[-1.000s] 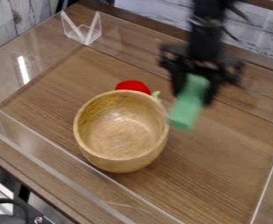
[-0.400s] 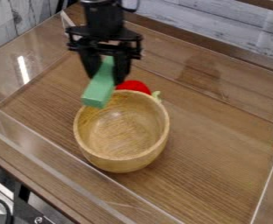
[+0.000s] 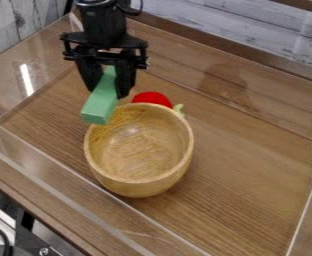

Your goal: Put the green stick in the brown bowl

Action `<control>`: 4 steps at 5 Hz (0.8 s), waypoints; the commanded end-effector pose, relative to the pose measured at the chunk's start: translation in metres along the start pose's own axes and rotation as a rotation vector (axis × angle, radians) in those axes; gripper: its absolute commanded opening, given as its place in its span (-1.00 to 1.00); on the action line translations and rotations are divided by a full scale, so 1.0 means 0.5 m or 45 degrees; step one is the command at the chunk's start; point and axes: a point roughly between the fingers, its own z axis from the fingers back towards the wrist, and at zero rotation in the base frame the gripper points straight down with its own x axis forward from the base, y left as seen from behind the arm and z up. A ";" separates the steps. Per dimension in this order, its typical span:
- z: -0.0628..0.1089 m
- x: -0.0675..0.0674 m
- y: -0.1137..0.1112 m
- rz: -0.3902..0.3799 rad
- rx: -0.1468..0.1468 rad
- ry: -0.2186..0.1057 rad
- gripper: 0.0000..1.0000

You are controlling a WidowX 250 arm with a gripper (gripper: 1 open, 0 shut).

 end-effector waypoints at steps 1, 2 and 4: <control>0.004 0.007 0.015 -0.020 0.017 -0.022 -1.00; -0.015 0.008 0.004 0.023 0.023 -0.015 -1.00; -0.060 0.011 0.003 0.037 0.035 -0.005 -1.00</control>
